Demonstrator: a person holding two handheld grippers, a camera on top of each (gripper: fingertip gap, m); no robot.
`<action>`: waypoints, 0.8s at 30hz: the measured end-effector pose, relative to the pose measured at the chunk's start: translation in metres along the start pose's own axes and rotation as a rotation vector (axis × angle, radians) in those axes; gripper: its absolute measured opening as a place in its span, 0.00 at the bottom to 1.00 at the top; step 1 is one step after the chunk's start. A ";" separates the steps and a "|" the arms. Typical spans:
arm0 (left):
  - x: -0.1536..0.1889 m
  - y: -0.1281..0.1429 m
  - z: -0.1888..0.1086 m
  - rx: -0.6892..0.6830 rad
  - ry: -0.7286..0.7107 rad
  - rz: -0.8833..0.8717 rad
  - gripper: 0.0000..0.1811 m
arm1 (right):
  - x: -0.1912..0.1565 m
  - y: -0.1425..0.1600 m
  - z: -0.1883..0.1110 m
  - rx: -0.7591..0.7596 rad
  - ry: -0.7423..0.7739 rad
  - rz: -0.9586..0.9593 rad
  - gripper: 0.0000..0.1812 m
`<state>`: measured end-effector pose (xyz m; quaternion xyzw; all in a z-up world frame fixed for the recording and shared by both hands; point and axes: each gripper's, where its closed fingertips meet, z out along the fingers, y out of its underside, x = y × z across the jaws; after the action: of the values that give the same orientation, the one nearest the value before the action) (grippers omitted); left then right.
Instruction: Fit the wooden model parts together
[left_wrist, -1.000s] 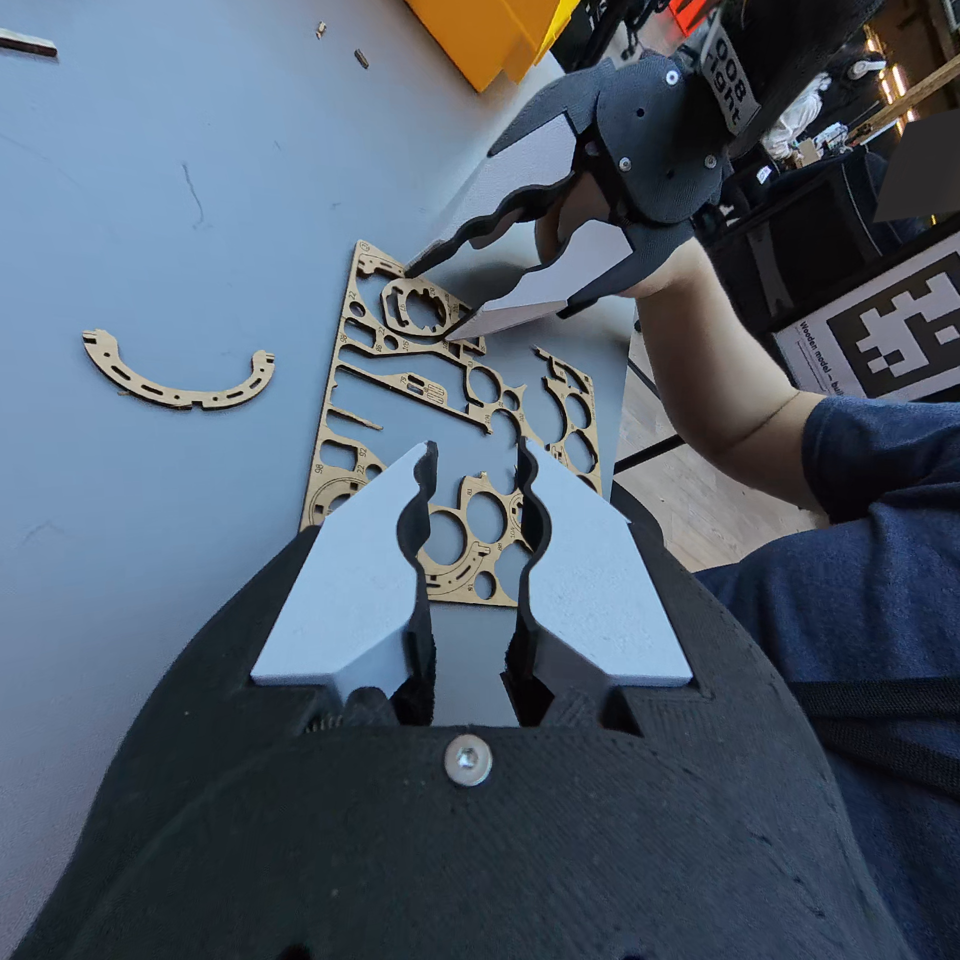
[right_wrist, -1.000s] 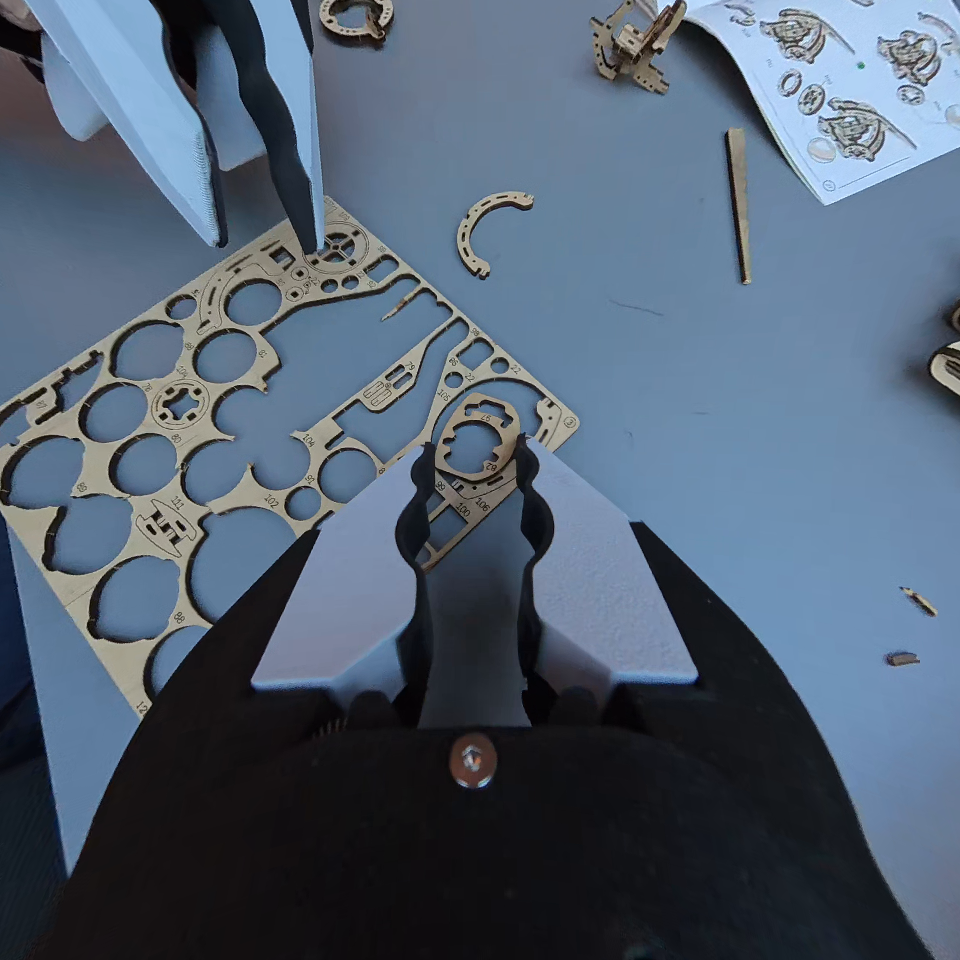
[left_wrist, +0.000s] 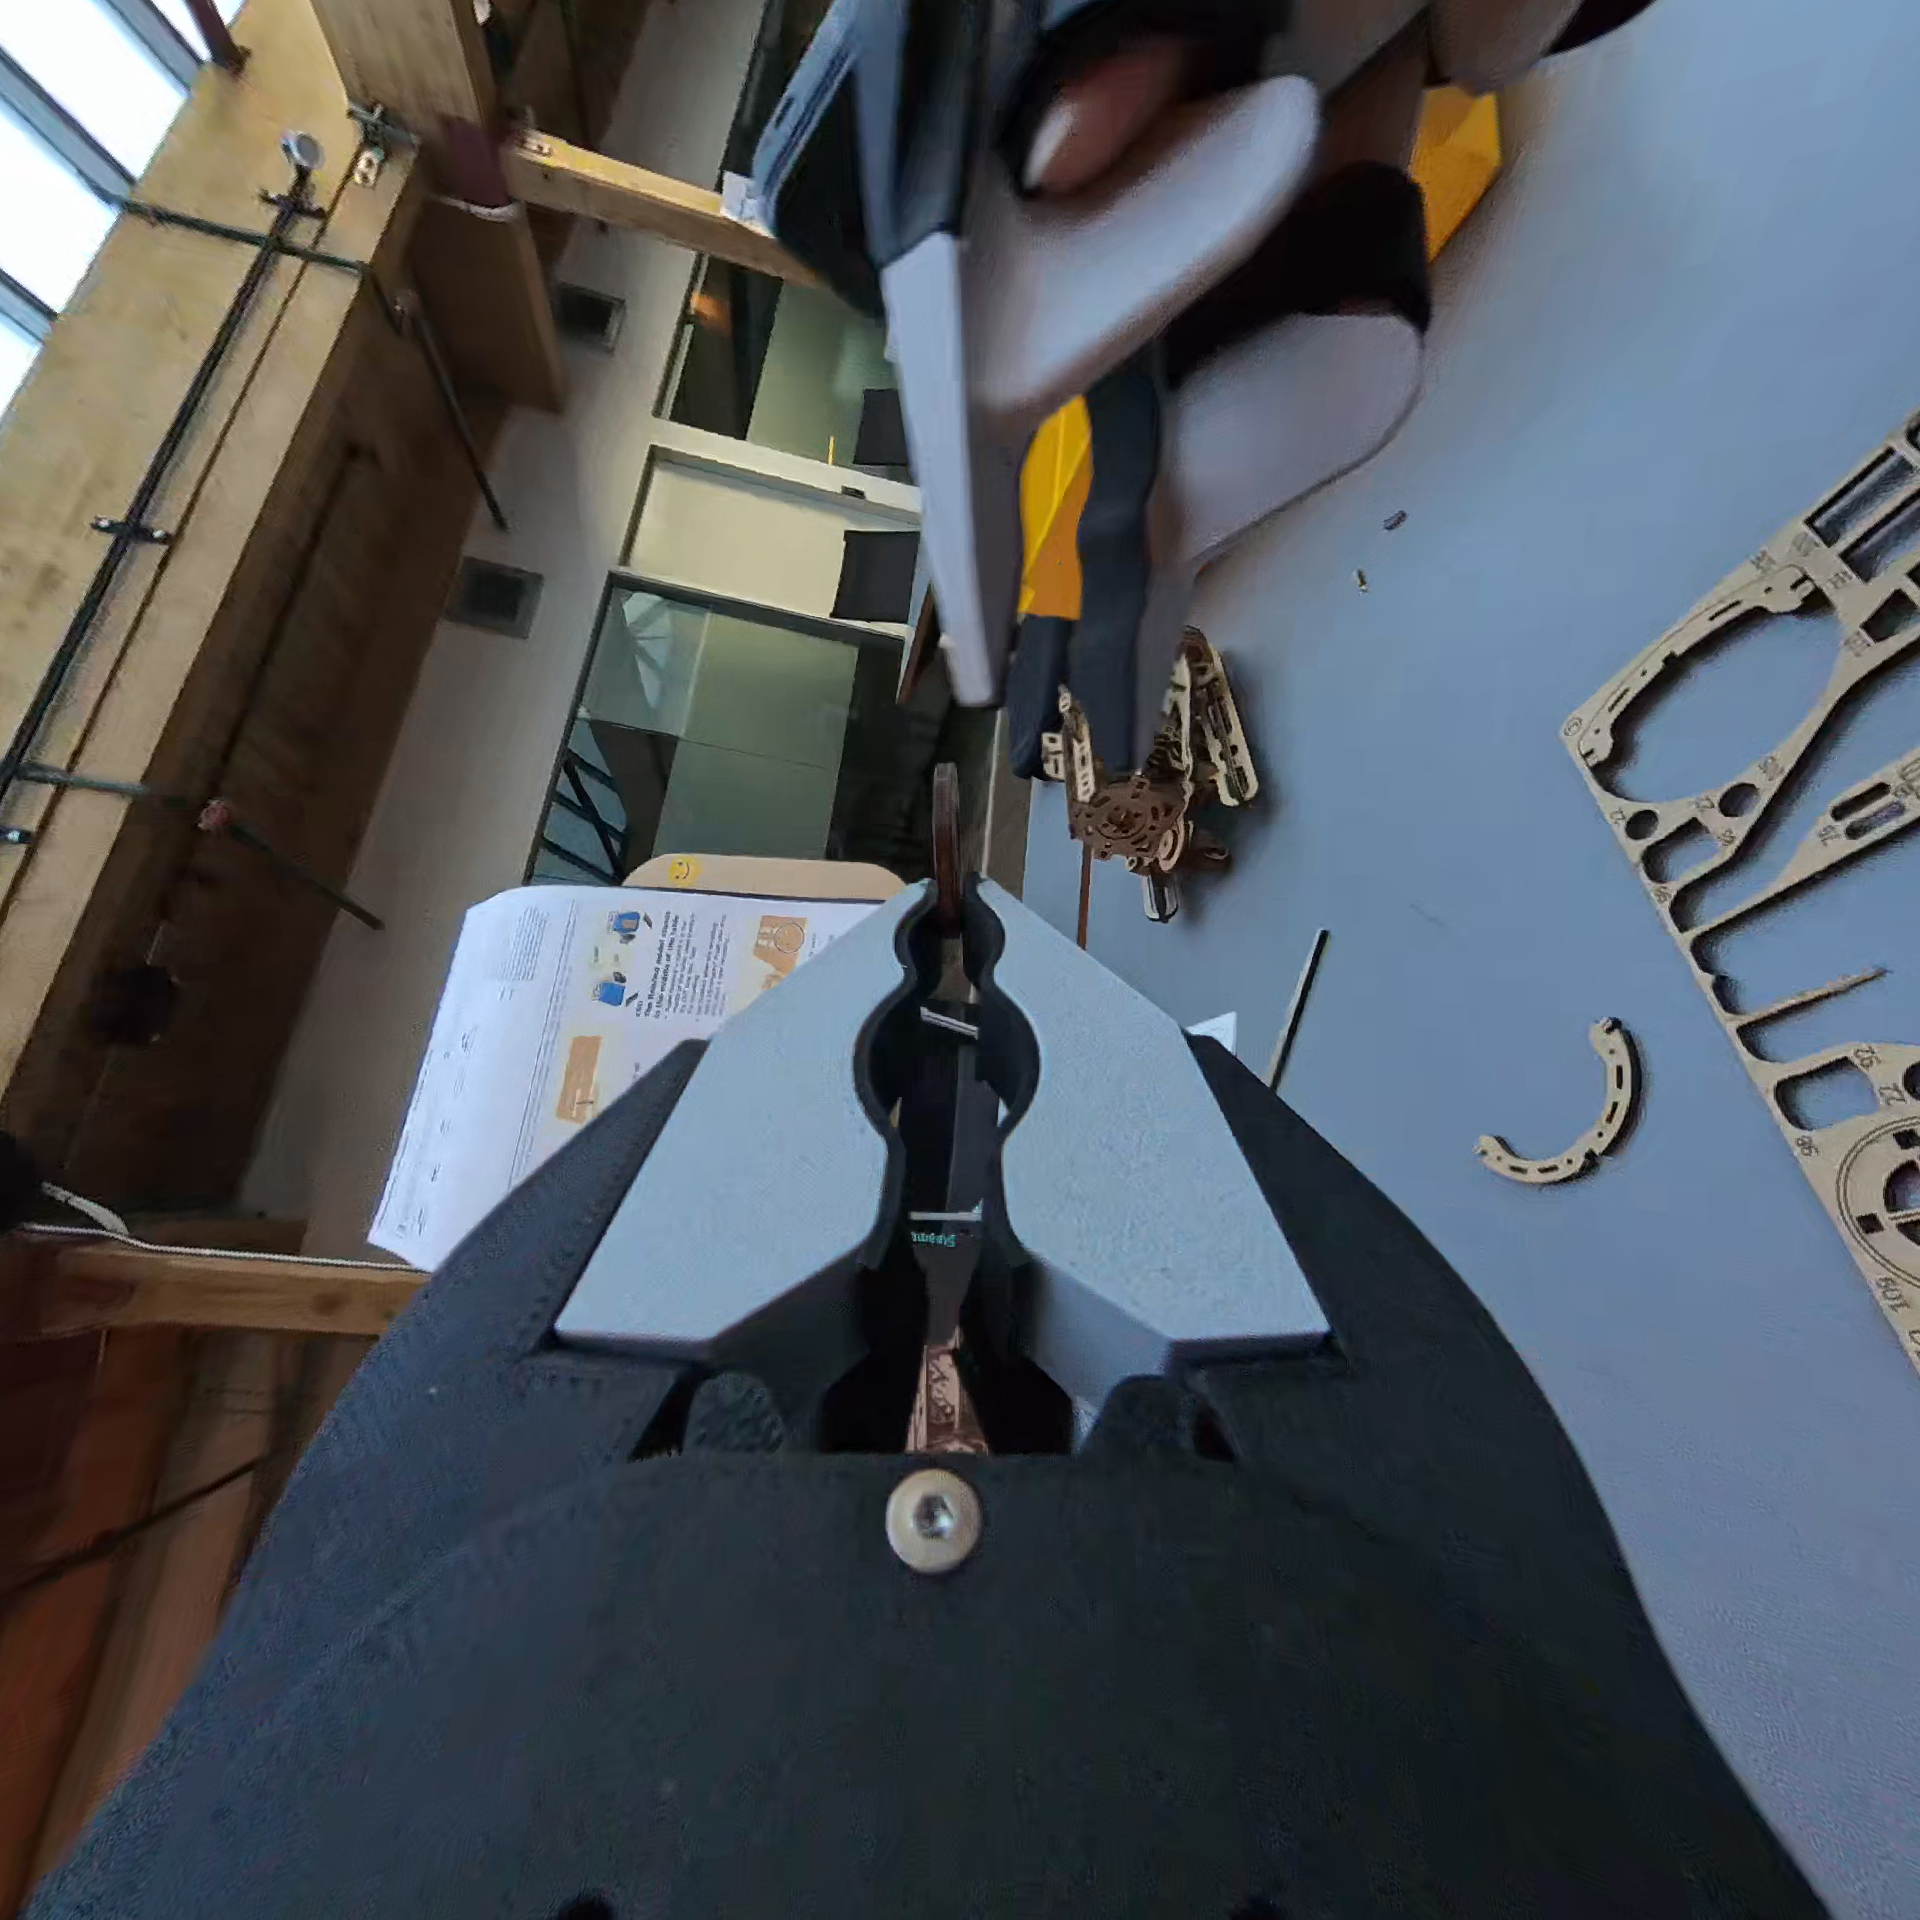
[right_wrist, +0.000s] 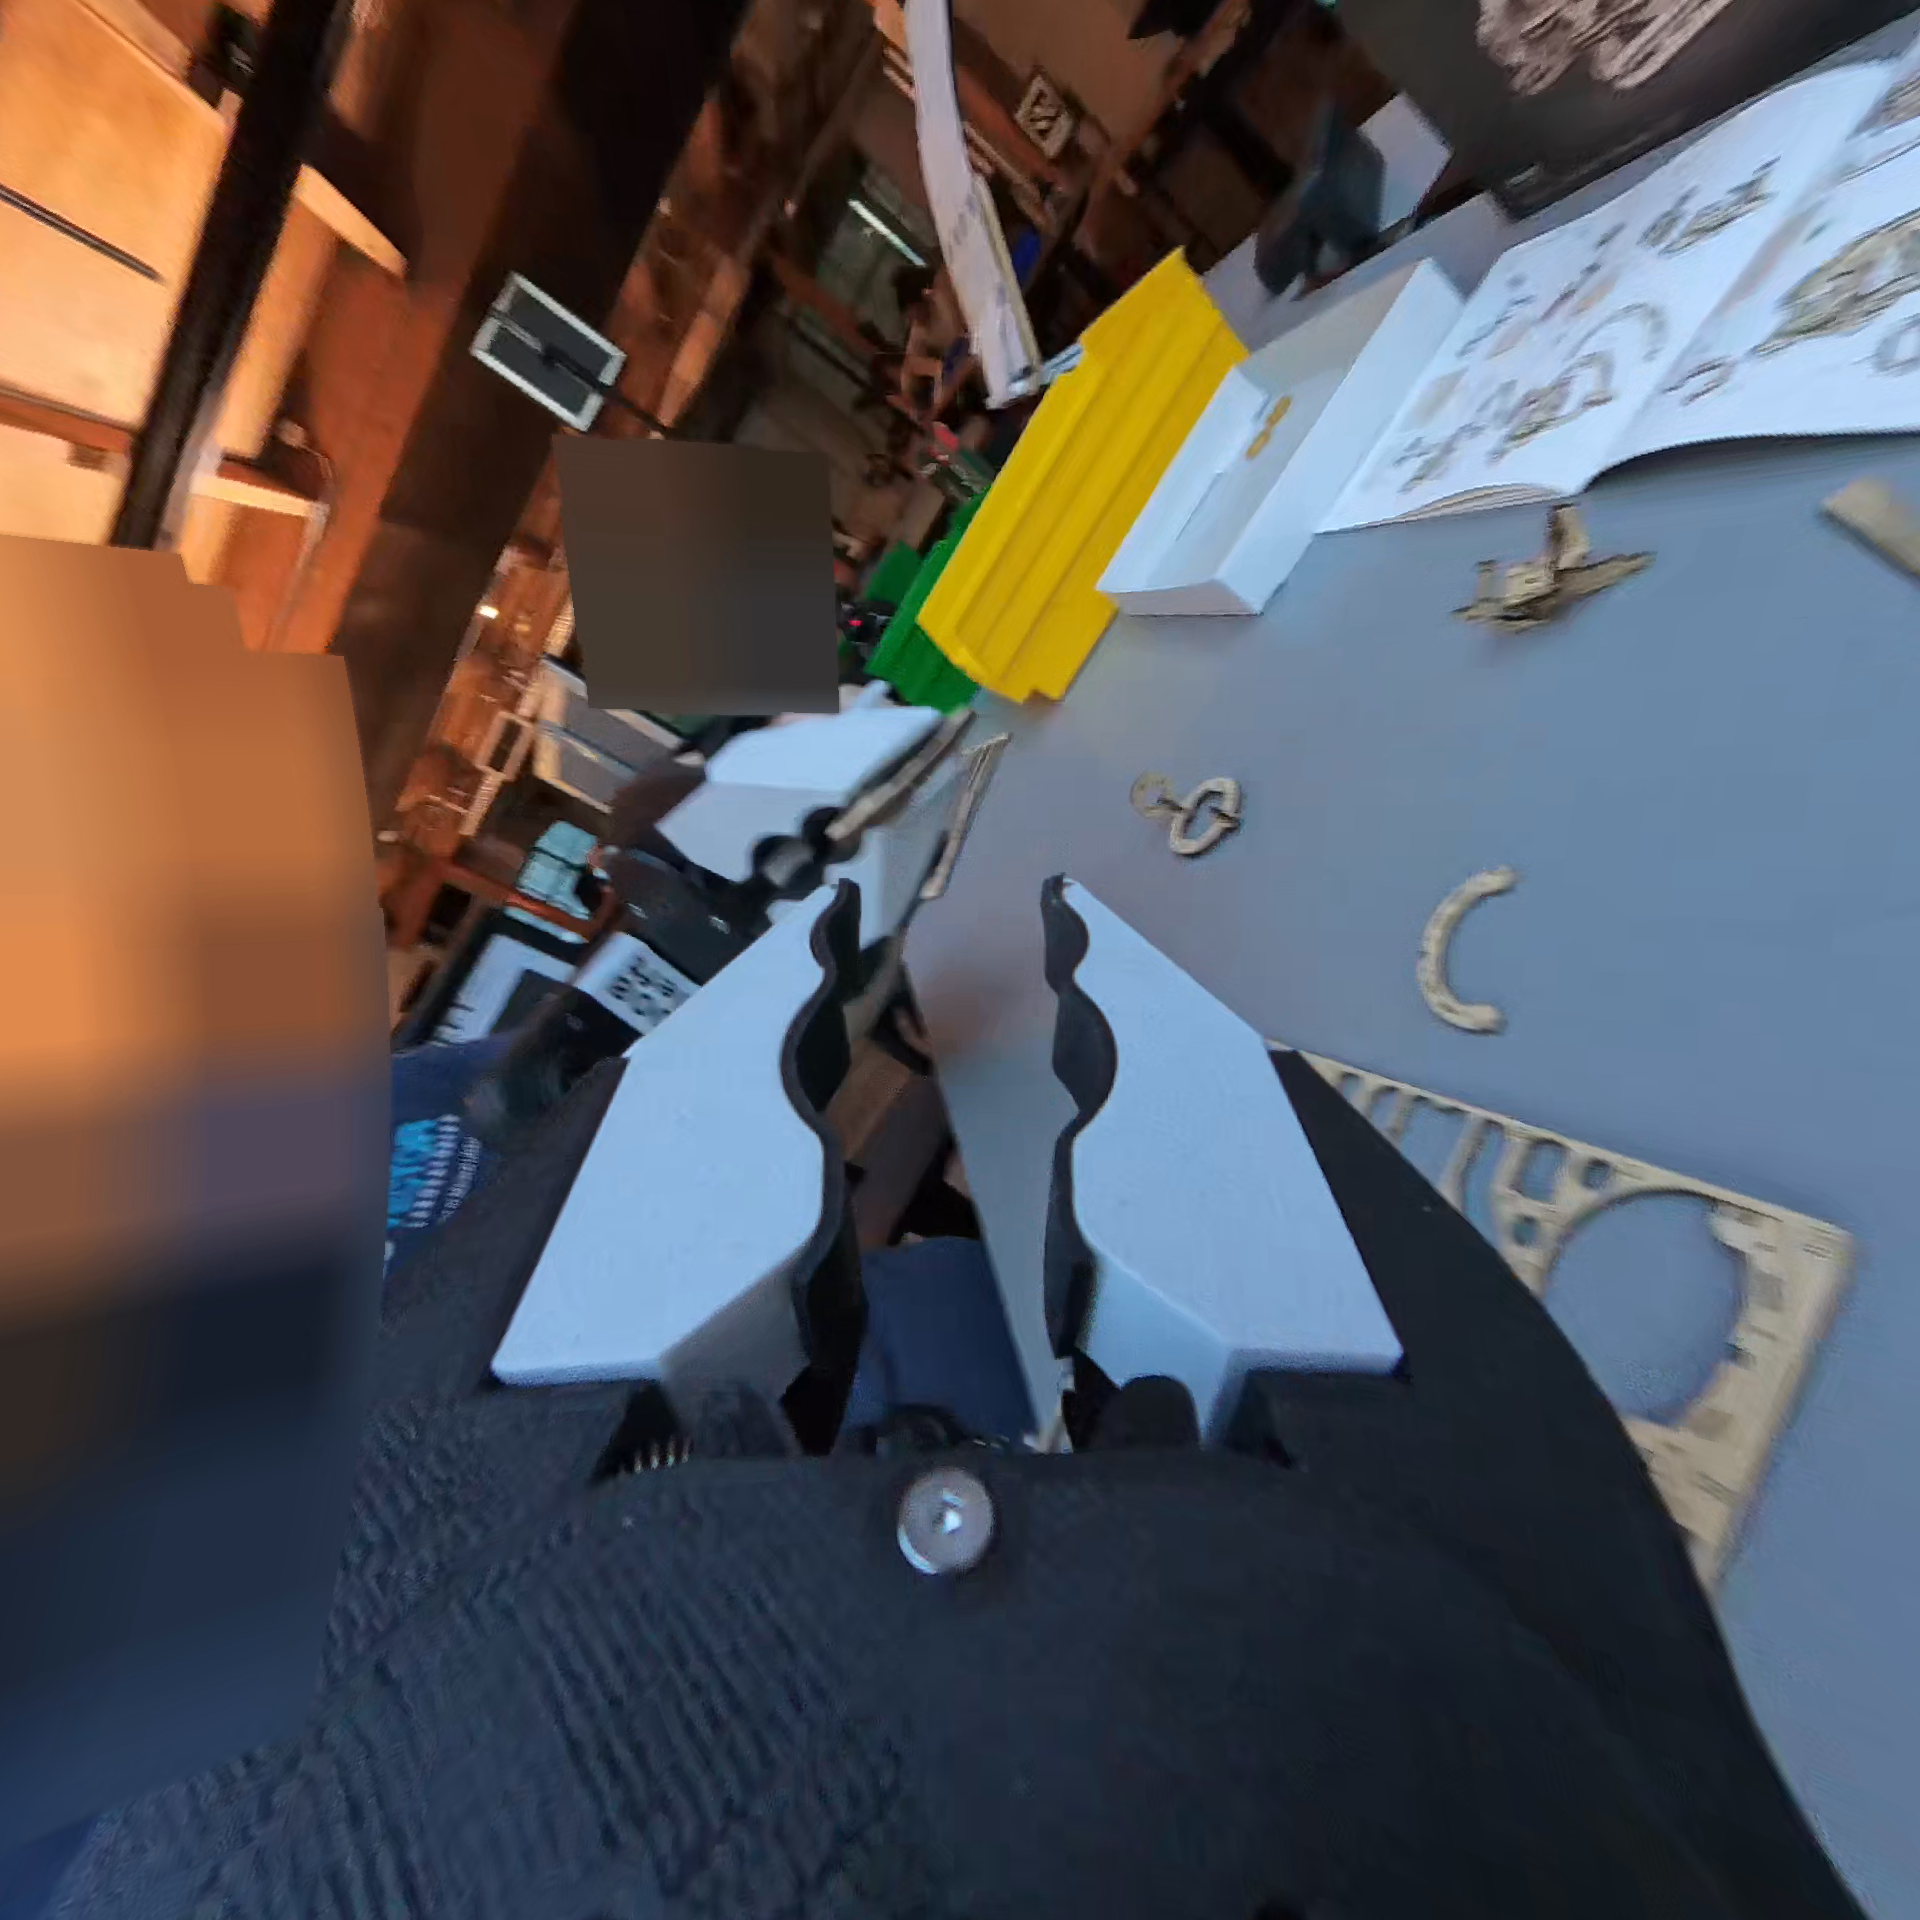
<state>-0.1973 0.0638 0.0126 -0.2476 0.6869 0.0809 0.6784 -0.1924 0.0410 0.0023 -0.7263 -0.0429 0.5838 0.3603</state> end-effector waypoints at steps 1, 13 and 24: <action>0.002 0.000 0.001 -0.011 0.009 0.020 0.00 | -0.010 -0.004 0.004 0.021 -0.058 0.054 0.18; -0.005 -0.007 -0.002 -0.021 -0.161 0.181 0.06 | -0.017 -0.006 0.012 0.044 -0.093 0.129 0.01; -0.029 -0.049 -0.006 0.325 0.528 -1.437 0.19 | -0.044 -0.050 -0.030 0.197 -0.150 -0.251 0.01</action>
<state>-0.1818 0.0254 0.0518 -0.5403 0.5000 -0.5414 0.4061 -0.1615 0.0426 0.0686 -0.6309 -0.1029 0.5881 0.4955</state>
